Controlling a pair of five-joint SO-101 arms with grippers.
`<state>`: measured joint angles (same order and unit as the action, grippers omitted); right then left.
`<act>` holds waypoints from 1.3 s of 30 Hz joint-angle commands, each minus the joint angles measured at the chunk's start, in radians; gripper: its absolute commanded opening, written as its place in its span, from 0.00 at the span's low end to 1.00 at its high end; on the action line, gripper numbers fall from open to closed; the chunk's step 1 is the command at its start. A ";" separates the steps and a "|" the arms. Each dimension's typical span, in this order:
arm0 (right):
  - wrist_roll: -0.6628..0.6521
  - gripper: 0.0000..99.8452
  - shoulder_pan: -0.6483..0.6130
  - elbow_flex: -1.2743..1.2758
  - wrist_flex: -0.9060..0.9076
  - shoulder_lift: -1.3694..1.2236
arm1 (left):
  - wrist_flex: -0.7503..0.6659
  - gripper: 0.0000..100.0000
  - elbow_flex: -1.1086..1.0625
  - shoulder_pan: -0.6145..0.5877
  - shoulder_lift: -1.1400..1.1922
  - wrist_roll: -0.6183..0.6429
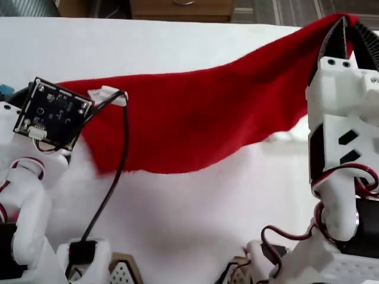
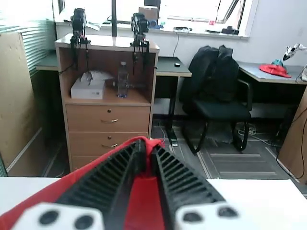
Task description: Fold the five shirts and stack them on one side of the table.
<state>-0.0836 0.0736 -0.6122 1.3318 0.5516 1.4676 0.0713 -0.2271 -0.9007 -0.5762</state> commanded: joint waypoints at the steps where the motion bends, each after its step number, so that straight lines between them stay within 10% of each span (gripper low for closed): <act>1: -0.009 0.02 0.007 -0.060 0.025 -0.005 | -0.041 0.03 0.036 -0.012 -0.006 0.011; 39: -0.164 0.02 0.008 -0.101 -0.030 0.383 | -0.012 0.03 0.007 -0.014 -0.222 0.009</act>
<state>-0.2417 0.0767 -0.6966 1.2889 0.9106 1.4523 0.0775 -0.2286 -1.0802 -0.5762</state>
